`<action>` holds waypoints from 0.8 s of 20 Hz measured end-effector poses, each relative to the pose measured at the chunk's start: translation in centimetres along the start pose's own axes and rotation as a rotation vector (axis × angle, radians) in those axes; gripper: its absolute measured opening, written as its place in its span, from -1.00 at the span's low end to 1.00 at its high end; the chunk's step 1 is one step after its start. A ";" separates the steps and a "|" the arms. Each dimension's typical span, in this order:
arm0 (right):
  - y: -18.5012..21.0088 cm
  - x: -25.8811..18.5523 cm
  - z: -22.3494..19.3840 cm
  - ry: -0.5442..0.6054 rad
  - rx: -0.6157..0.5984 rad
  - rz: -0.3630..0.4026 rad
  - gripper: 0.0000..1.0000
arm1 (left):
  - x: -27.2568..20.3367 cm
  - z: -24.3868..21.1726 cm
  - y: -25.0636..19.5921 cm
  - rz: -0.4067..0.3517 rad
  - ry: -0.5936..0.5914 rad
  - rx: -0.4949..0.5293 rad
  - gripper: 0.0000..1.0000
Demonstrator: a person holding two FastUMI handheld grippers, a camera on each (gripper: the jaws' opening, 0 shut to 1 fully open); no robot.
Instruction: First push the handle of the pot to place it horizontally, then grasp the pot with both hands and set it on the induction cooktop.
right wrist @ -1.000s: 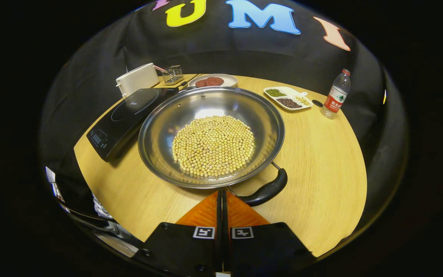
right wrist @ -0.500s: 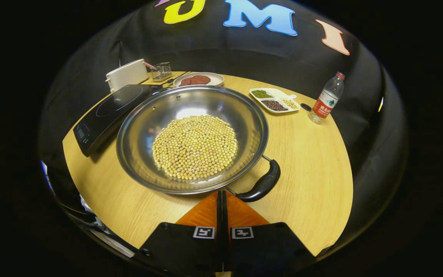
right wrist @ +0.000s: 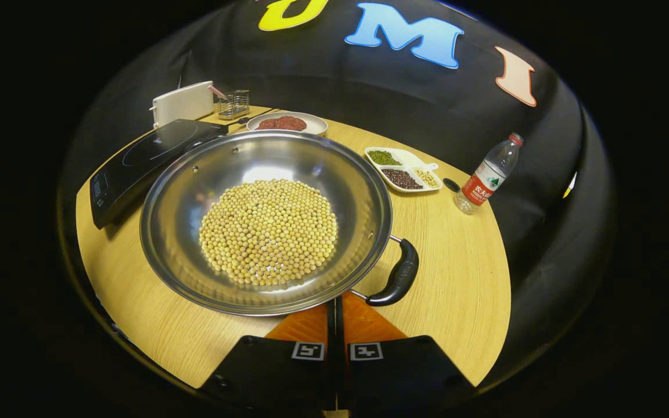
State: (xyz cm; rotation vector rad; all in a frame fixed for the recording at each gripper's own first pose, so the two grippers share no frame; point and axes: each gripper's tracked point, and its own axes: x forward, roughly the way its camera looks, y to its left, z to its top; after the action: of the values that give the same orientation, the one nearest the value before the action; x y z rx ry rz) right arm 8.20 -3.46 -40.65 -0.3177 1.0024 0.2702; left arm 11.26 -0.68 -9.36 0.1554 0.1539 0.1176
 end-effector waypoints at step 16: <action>-4.5 -5.4 4.3 -0.282 0.311 -0.098 0.99 | 5.5 -13.4 -8.7 -0.267 0.251 -0.137 0.59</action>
State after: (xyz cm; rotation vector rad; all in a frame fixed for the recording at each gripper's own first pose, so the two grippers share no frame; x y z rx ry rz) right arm 10.43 -6.37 -33.21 -0.0424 0.7336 0.0643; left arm 15.44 -6.57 -24.64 -0.0181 0.4143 -0.1188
